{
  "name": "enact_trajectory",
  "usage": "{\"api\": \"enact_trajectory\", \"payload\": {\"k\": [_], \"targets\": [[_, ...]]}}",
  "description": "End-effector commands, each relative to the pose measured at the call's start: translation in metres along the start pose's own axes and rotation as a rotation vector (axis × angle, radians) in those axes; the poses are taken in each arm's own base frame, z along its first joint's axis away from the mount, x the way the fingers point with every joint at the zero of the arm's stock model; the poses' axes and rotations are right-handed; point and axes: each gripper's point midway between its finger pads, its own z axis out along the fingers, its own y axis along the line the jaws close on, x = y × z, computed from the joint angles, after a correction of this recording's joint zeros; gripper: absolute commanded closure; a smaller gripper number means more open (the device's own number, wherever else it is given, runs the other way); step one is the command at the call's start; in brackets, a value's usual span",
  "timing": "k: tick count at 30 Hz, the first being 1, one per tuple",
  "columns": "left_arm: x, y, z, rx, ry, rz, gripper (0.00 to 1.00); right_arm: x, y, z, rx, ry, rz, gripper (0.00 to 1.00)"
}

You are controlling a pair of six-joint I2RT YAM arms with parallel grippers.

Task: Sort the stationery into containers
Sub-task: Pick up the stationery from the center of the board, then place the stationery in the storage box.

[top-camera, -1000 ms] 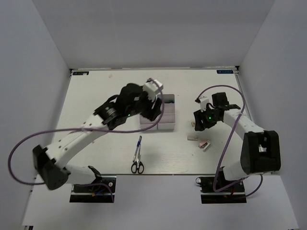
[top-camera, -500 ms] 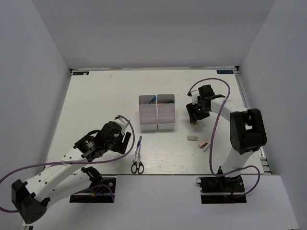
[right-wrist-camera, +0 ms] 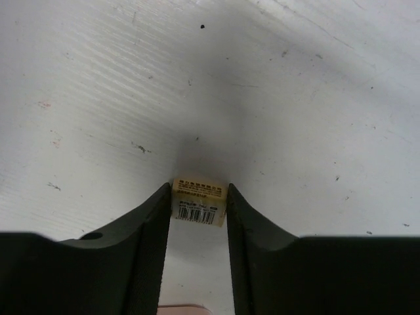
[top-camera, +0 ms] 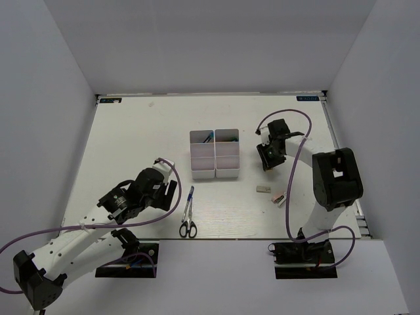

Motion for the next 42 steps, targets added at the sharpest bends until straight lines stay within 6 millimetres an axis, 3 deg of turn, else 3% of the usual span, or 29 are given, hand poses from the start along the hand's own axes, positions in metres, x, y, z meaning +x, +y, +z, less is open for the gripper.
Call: {"api": "enact_trajectory", "payload": {"k": [1, 3, 6, 7, 8, 10, 11, 12, 13, 16, 20, 24, 28, 33, 36, 42], "targets": [[0.000, 0.002, 0.000, -0.008, -0.010, -0.012, 0.19, 0.021, 0.005, 0.002, -0.013, 0.057, 0.022, 0.62], [0.000, 0.002, 0.000, -0.006, -0.011, -0.014, 0.19, 0.021, 0.009, 0.001, -0.037, 0.061, 0.024, 0.80], [0.001, 0.002, 0.000, -0.003, -0.011, -0.007, 0.19, 0.010, 0.014, -0.012, -0.078, 0.036, 0.015, 0.94], [0.002, 0.002, 0.000, -0.004, -0.010, -0.007, 0.19, 0.007, 0.018, -0.019, -0.093, 0.027, 0.004, 0.96], [0.002, 0.002, -0.001, -0.003, -0.012, -0.007, 0.19, -0.006, 0.019, -0.039, -0.102, -0.034, -0.042, 0.96], [0.002, 0.001, -0.001, 0.002, -0.014, -0.004, 0.19, -0.017, 0.040, -0.058, -0.219, -0.110, -0.129, 0.96], [0.001, 0.001, -0.001, 0.005, -0.019, -0.006, 0.19, -0.031, 0.046, -0.085, -0.235, -0.199, -0.192, 0.97], [0.001, 0.000, 0.000, 0.011, -0.018, -0.003, 0.19, -0.042, 0.066, -0.099, -0.338, -0.266, -0.227, 0.99], [0.002, 0.000, 0.000, 0.012, -0.016, 0.002, 0.19, -0.053, 0.072, -0.115, -0.359, -0.320, -0.252, 0.99], [0.002, -0.001, 0.001, 0.012, -0.005, 0.002, 0.19, -0.078, 0.099, -0.137, -0.449, -0.369, -0.283, 1.00], [0.004, -0.001, 0.002, 0.010, 0.005, 0.005, 0.19, -0.092, 0.129, -0.130, -0.526, -0.291, -0.179, 1.00], [0.006, 0.000, 0.004, 0.007, 0.006, 0.007, 0.19, -0.115, 0.159, -0.130, -0.534, -0.331, -0.137, 1.00], [0.006, -0.001, 0.004, 0.009, 0.013, 0.013, 0.19, -0.135, 0.167, -0.128, -0.511, -0.336, -0.013, 0.98], [0.007, -0.002, 0.005, 0.013, 0.017, 0.014, 0.19, -0.152, 0.161, -0.110, -0.379, -0.326, 0.037, 0.98], [0.007, -0.005, 0.005, 0.032, 0.016, 0.016, 0.19, -0.154, 0.149, -0.098, -0.299, -0.304, 0.058, 0.91], [0.007, -0.012, 0.006, 0.072, 0.017, 0.027, 0.19, -0.146, 0.157, -0.090, -0.329, -0.264, 0.036, 0.73]]}}
